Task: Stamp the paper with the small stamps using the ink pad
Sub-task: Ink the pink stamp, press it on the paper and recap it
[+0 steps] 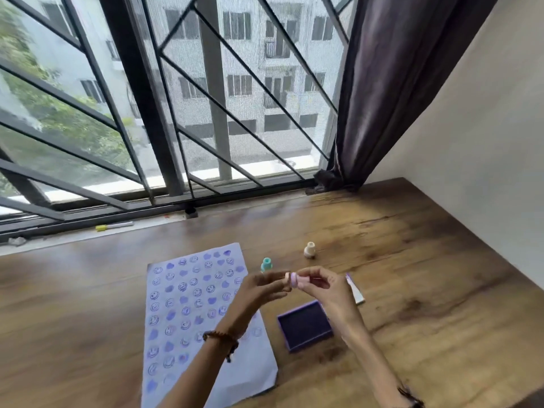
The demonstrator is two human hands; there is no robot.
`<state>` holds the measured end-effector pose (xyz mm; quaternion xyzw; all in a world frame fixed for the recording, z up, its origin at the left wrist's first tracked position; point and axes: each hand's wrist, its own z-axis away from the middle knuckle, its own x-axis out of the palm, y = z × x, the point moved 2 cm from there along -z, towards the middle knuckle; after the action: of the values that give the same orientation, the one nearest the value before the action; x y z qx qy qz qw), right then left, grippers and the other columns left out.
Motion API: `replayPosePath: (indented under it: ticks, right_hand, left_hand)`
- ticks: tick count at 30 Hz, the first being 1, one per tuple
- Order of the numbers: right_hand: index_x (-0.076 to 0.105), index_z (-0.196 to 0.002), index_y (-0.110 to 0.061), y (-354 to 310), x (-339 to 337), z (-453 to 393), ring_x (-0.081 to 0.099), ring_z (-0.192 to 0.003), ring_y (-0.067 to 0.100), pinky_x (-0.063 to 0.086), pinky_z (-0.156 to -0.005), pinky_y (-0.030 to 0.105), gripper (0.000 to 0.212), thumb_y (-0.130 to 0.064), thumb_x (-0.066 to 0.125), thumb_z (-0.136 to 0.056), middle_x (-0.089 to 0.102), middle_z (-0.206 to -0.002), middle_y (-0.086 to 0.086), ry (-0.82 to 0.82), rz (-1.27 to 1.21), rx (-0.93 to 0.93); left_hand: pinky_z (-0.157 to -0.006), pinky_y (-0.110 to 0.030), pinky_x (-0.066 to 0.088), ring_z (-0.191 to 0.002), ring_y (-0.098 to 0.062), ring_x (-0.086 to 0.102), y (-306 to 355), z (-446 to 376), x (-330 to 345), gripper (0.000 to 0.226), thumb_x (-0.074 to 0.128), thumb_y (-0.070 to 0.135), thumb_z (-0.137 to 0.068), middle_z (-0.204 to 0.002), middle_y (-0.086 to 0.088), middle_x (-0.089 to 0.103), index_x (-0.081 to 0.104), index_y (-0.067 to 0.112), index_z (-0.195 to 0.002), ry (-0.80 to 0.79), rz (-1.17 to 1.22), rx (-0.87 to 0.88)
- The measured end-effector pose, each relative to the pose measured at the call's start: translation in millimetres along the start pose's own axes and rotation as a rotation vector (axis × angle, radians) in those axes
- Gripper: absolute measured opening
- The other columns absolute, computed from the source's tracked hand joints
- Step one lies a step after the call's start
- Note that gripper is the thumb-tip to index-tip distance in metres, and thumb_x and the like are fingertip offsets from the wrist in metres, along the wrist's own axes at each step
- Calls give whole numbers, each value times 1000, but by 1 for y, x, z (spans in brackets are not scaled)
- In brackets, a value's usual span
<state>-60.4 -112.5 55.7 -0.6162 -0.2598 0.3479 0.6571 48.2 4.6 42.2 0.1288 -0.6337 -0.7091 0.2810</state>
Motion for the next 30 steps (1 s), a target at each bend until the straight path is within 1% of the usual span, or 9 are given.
replayPosePath:
  ticks: [4, 9, 11, 15, 19, 22, 24, 27, 30]
  right_hand:
    - [73, -84, -16, -6, 7, -4, 70, -85, 10, 55, -76, 16, 13, -10, 76, -73, 76, -82, 2, -20, 48, -56]
    - [72, -79, -23, -13, 14, -7, 69, -80, 3, 53, -72, 12, 10, -16, 75, -73, 75, -77, -6, -36, 123, -124]
    - [73, -81, -24, -15, 14, -8, 69, -78, 5, 56, -71, 17, 9, -27, 74, -73, 75, -76, -4, -26, 143, -129]
    - [68, -90, -22, -9, 8, -11, 70, -83, 16, 58, -69, 28, 38, -49, 71, -64, 75, -84, 2, 11, -10, -32]
    - [69, -85, -17, 9, -3, -16, 69, -84, 10, 54, -63, 17, 25, -37, 74, -71, 75, -83, -4, 20, -127, 72]
    - [70, -85, -10, 18, -21, -24, 68, -82, 13, 55, -64, 18, 13, -19, 74, -76, 75, -82, -2, 106, -119, 96]
    - [69, -84, -11, 21, -37, -34, 68, -82, 18, 53, -68, 19, 11, -15, 75, -75, 73, -86, 5, 218, 50, 75]
    - [67, -88, -14, 24, -55, -52, 66, -84, 21, 52, -68, 27, 12, -15, 73, -77, 69, -93, 8, 343, 437, 23]
    - [62, -99, -7, 28, -62, -68, 64, -89, 27, 50, -73, 35, 19, -12, 68, -81, 69, -100, 13, 389, 620, 2]
  left_hand:
    - [-74, -14, 54, -92, -15, 69, 6, 0, -8, 18, 63, 16, -83, -88, 2, 77, 71, 19, -99, -1, 22, 0]
    - [-74, -15, 55, -91, -18, 70, 8, -2, -16, 19, 66, 13, -81, -88, -3, 77, 71, 14, -99, 18, 18, 11]
    - [-74, -15, 55, -92, -18, 70, 9, -2, -15, 20, 67, 15, -79, -88, -2, 77, 71, 14, -99, 19, 26, 40]
    - [-73, -15, 54, -92, -19, 70, 2, -8, 1, 20, 66, 11, -80, -90, -3, 76, 70, 12, -100, 72, 150, 47]
    - [-69, -16, 56, -85, -17, 70, -11, -22, 25, 19, 67, 5, -80, -86, -4, 75, 60, 12, -97, 164, 250, 32]
    - [-69, -19, 56, -79, -13, 68, -19, -37, 39, 18, 68, 3, -79, -85, -7, 69, 56, 16, -83, 228, 56, 45]
    - [-71, -22, 56, -79, -9, 67, -23, -50, 48, 21, 67, 6, -80, -83, 0, 68, 59, 25, -78, 215, -123, 57]
    - [-79, -21, 53, -84, -3, 63, -23, -69, 66, 32, 59, 3, -83, -91, 4, 67, 60, 35, -87, 106, -232, 33]
    - [-88, -26, 50, -95, -9, 61, -21, -83, 84, 32, 54, 0, -84, -108, -6, 66, 60, 21, -107, -18, -349, 25]
